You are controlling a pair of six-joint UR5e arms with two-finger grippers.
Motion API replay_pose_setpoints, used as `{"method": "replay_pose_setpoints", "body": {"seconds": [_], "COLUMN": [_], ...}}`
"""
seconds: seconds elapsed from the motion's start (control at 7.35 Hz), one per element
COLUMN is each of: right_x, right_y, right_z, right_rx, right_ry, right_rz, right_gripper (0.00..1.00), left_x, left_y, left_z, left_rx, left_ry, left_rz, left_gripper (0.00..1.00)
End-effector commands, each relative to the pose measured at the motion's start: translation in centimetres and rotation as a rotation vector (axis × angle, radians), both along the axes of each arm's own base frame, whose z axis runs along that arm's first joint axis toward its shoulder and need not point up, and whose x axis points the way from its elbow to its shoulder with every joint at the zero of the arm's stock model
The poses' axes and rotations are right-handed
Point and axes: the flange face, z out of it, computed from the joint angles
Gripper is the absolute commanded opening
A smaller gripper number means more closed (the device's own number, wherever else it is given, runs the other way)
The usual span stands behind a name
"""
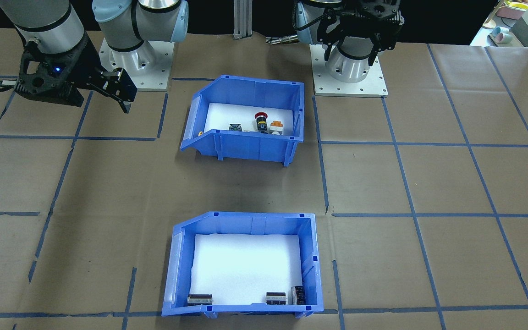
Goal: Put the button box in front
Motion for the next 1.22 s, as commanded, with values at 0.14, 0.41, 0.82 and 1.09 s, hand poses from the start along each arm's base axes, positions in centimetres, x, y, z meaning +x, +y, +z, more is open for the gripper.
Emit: {"method": "replay_pose_setpoints", "body": {"seconds": [0.14,0.41,0.82,1.09], "right_x": [0.06,0.00,0.12,0.29], "right_y": [0.01,0.03,-0.05,-0.33], "right_z": [-0.11,-0.04,0.11,0.34], "right_rx": [0.002,0.001,-0.002,-0.007], "right_ry": [0.000,-0.002,-0.006,-0.015], "right_rz": [0.001,0.000,0.001,0.061], "right_gripper": [1.00,1.00,1.00,1.00], "left_x": [0.11,0.14,0.07,0.12], "left_y": [0.16,0.45,0.43,0.09], "left_z": [-0.02,0.04,-0.18,-0.56], "left_rx": [0.004,0.007,0.024,0.025], "left_ry": [-0.011,-0.013,-0.006,-0.014], "left_rz": [-0.001,-0.002,-0.009,-0.018], "left_gripper": [0.99,0.99,0.99,0.99]}}
